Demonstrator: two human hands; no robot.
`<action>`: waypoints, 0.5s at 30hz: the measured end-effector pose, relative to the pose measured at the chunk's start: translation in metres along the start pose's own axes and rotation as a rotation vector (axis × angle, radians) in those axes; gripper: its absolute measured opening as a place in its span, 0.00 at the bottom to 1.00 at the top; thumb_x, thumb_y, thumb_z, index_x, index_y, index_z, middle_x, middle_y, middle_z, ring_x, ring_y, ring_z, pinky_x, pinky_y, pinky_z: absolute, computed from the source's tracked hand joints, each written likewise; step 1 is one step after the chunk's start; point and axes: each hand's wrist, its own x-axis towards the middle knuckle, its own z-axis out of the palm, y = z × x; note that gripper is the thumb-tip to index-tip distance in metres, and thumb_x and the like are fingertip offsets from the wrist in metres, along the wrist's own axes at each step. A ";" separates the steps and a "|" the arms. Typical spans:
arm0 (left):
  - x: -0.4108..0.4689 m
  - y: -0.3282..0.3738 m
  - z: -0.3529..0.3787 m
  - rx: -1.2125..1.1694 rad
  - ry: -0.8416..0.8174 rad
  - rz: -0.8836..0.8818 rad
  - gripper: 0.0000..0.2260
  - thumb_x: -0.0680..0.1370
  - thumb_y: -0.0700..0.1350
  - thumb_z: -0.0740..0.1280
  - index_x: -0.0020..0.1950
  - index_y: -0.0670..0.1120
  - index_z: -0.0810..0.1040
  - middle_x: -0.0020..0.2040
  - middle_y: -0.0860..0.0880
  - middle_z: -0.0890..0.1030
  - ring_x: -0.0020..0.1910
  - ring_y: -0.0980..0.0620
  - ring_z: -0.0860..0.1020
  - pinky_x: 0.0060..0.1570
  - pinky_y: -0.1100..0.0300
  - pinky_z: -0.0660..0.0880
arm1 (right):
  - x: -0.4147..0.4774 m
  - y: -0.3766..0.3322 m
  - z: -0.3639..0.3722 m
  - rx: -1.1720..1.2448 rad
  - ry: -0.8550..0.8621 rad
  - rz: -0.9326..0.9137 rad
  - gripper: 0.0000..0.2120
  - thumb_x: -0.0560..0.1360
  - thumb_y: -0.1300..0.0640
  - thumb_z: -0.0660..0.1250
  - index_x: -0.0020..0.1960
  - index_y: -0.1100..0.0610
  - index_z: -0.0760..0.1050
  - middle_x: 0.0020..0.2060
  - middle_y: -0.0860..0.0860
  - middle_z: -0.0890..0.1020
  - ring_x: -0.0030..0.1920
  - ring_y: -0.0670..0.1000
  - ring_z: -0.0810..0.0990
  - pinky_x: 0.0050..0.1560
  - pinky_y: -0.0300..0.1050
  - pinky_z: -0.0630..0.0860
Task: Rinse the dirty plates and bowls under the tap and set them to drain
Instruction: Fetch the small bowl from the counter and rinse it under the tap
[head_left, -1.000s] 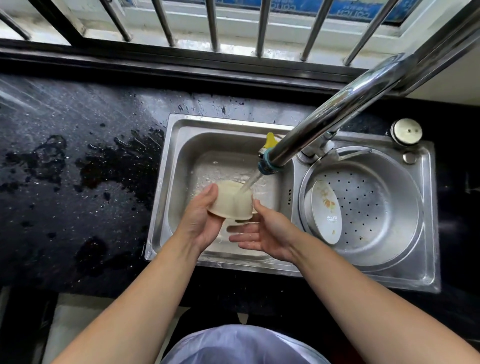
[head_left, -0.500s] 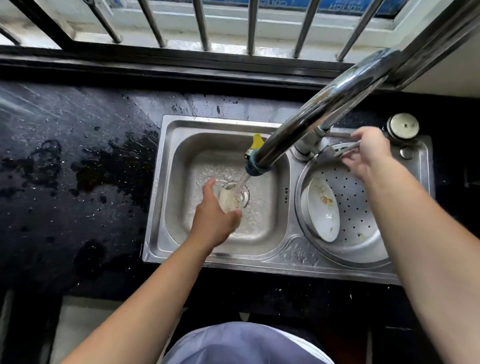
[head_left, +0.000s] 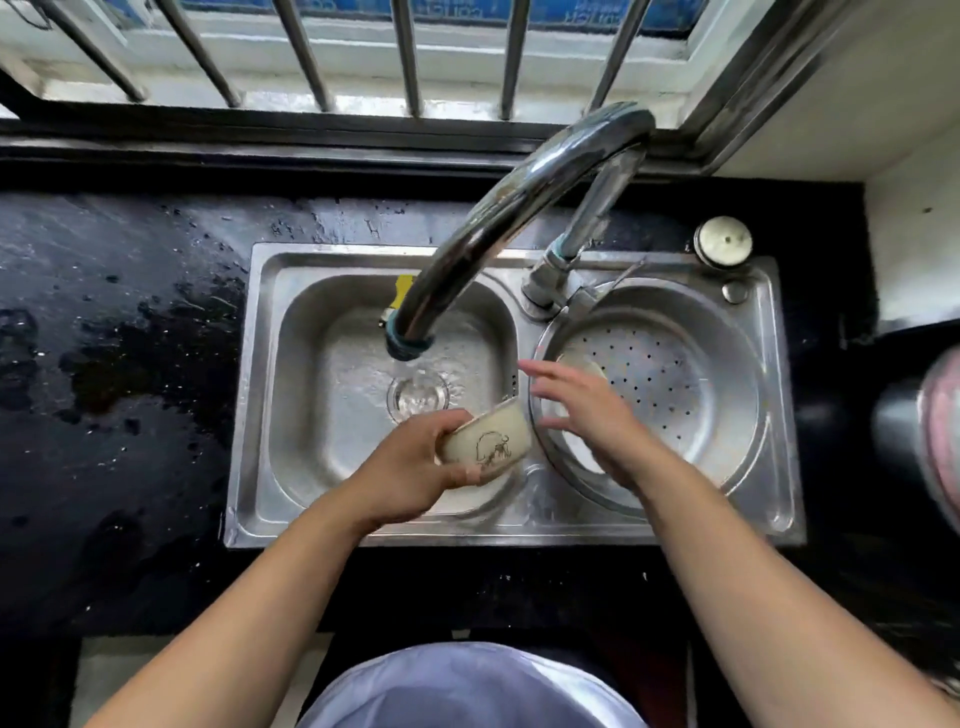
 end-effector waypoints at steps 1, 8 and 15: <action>0.004 0.003 0.003 -0.201 -0.034 -0.019 0.15 0.66 0.40 0.77 0.51 0.46 0.82 0.43 0.51 0.83 0.42 0.55 0.79 0.43 0.60 0.75 | -0.011 0.006 0.005 0.030 -0.107 -0.007 0.13 0.79 0.54 0.67 0.61 0.48 0.84 0.59 0.46 0.85 0.60 0.46 0.81 0.56 0.45 0.80; 0.033 0.021 0.036 -0.950 -0.156 -0.084 0.25 0.74 0.33 0.67 0.72 0.31 0.72 0.58 0.38 0.82 0.53 0.46 0.82 0.52 0.58 0.79 | -0.040 -0.011 -0.045 0.220 -0.148 0.066 0.14 0.77 0.48 0.71 0.53 0.58 0.84 0.42 0.57 0.79 0.38 0.49 0.75 0.38 0.42 0.70; 0.081 0.049 0.099 -0.622 0.072 -0.186 0.13 0.87 0.50 0.61 0.66 0.51 0.82 0.63 0.48 0.86 0.57 0.53 0.85 0.55 0.56 0.79 | -0.037 -0.009 -0.099 0.751 0.141 0.180 0.18 0.83 0.52 0.64 0.63 0.65 0.80 0.53 0.61 0.85 0.49 0.56 0.85 0.46 0.51 0.84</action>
